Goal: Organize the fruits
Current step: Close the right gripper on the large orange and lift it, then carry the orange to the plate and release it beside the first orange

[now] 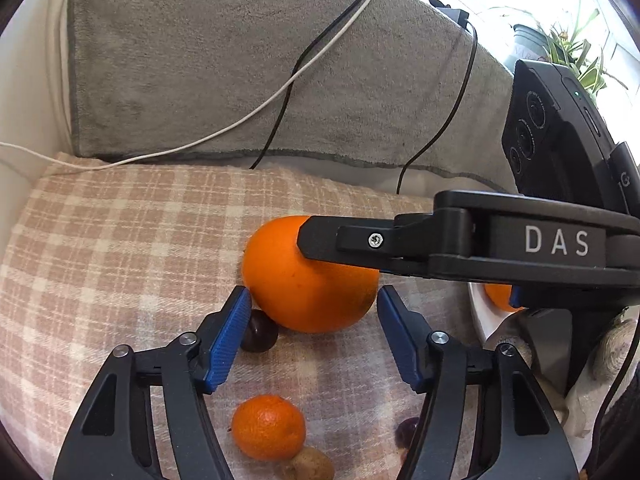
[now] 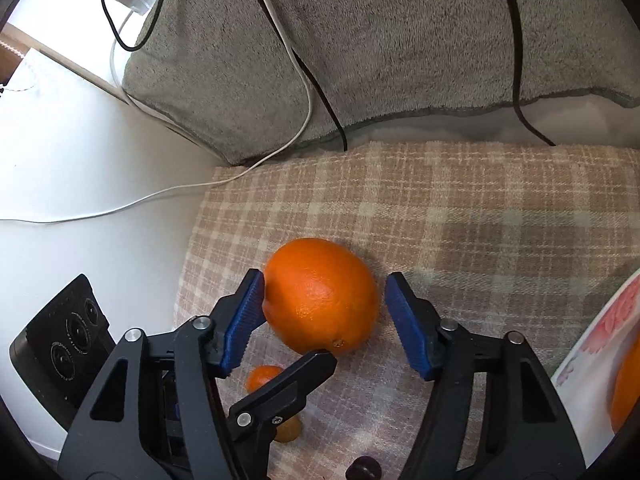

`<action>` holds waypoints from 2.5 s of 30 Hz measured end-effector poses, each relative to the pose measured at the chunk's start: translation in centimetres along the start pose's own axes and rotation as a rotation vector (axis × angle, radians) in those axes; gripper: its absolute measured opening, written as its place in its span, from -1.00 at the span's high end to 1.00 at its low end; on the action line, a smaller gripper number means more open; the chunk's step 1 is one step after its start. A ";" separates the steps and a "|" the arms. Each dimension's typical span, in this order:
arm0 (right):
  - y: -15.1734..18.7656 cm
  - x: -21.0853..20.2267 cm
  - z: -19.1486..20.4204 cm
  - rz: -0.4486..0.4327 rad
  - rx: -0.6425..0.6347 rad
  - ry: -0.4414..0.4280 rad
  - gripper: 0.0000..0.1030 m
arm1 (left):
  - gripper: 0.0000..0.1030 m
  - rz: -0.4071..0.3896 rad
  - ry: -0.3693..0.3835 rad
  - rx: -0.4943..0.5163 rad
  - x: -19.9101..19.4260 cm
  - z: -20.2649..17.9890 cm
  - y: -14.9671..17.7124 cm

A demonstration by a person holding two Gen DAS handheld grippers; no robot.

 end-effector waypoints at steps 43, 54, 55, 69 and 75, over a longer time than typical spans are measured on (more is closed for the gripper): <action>5.5 -9.5 3.0 -0.131 -0.026 0.008 -0.20 | -0.24 -0.114 0.045 0.054 -6.7 -6.0 5.7; 9.4 -13.6 2.1 -0.188 -0.025 0.034 -0.20 | -0.24 -0.137 0.084 0.088 -8.5 -9.4 9.6; 9.8 -14.0 1.9 -0.192 -0.024 0.037 -0.20 | -0.24 -0.137 0.088 0.091 -8.4 -9.8 9.9; 14.2 -18.6 -2.0 -0.251 0.057 0.068 -0.20 | -0.24 -0.081 0.166 0.139 -7.1 -15.2 13.4; 15.5 -19.6 -3.2 -0.271 0.078 0.077 -0.20 | -0.24 -0.062 0.181 0.148 -6.4 -16.3 14.1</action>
Point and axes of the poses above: each gripper's, at about its wrist camera, not at the fingertips, and x roughly the way its jaws point, z to its left, y to its underside, the point moved 7 cm from there along x, roughly the way its jaws point, and after that the axes turned 14 degrees about -x, right-handed, at the moved point
